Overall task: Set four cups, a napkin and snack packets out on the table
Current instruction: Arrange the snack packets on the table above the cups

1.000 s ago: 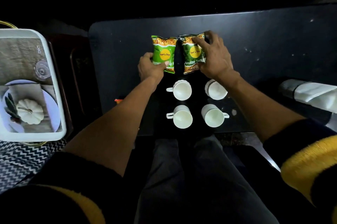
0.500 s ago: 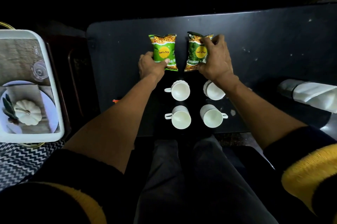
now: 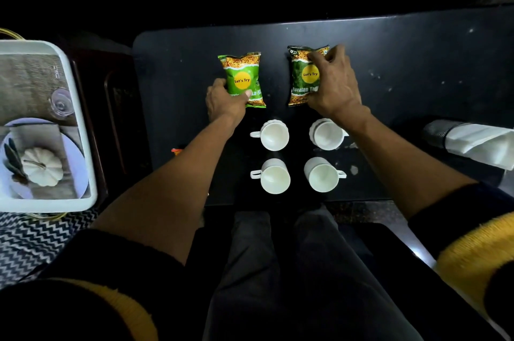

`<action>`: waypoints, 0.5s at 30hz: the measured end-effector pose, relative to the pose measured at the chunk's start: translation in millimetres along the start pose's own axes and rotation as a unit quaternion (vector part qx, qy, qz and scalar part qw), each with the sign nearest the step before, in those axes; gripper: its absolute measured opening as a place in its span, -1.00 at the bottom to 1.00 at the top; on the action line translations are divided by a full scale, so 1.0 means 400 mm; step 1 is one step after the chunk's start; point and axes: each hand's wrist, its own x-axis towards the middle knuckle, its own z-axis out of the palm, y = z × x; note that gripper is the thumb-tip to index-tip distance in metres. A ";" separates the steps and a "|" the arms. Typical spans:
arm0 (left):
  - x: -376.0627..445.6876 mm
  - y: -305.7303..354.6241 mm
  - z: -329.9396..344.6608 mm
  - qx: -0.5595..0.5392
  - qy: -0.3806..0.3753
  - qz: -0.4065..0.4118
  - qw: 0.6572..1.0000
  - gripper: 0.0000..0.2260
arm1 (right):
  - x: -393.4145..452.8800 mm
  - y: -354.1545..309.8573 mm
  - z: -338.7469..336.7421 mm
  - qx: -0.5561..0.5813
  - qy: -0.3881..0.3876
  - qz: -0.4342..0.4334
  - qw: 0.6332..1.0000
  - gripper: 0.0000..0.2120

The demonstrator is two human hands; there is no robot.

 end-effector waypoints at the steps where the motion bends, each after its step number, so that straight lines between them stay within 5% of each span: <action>1: 0.000 0.000 -0.002 0.000 -0.001 0.000 1.000 -0.50 | -0.001 0.001 0.001 -0.001 -0.001 0.001 1.000 -0.12; 9: -0.038 0.000 -0.051 -0.043 -0.004 0.010 0.999 -0.36 | -0.042 -0.012 -0.004 -0.029 0.008 0.001 1.000 0.02; 15: -0.088 -0.093 -0.157 -0.085 0.062 -0.011 0.994 -0.39 | -0.095 -0.097 0.018 -0.006 0.032 -0.047 0.998 -0.19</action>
